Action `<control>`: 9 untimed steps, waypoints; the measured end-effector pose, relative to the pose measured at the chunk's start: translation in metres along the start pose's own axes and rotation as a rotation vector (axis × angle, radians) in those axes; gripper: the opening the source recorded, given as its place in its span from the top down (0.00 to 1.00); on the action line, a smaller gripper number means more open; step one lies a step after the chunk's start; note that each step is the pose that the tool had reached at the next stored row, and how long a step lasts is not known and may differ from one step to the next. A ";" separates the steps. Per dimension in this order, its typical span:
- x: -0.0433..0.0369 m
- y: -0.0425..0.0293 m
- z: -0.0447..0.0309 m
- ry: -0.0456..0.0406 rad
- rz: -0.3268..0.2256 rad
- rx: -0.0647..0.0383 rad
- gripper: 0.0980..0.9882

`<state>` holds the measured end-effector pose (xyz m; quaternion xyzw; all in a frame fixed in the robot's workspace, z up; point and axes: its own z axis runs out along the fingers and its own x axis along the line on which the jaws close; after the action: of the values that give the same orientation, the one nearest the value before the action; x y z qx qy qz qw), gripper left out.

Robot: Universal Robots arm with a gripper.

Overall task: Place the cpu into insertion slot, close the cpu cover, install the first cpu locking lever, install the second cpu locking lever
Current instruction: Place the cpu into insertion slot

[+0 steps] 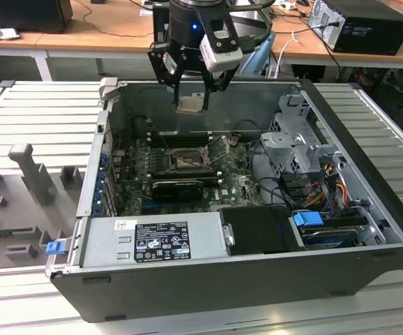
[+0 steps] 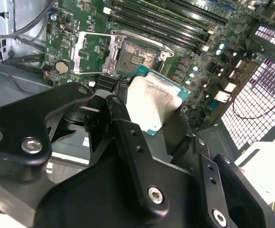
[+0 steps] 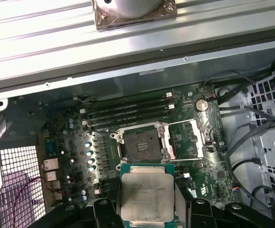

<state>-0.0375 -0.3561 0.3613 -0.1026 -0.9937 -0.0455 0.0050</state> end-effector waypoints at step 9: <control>0.0000 0.0000 0.0000 -0.0046 0.052 -0.001 0.51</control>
<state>-0.0375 -0.3561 0.3613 -0.1283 -0.9907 -0.0456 0.0038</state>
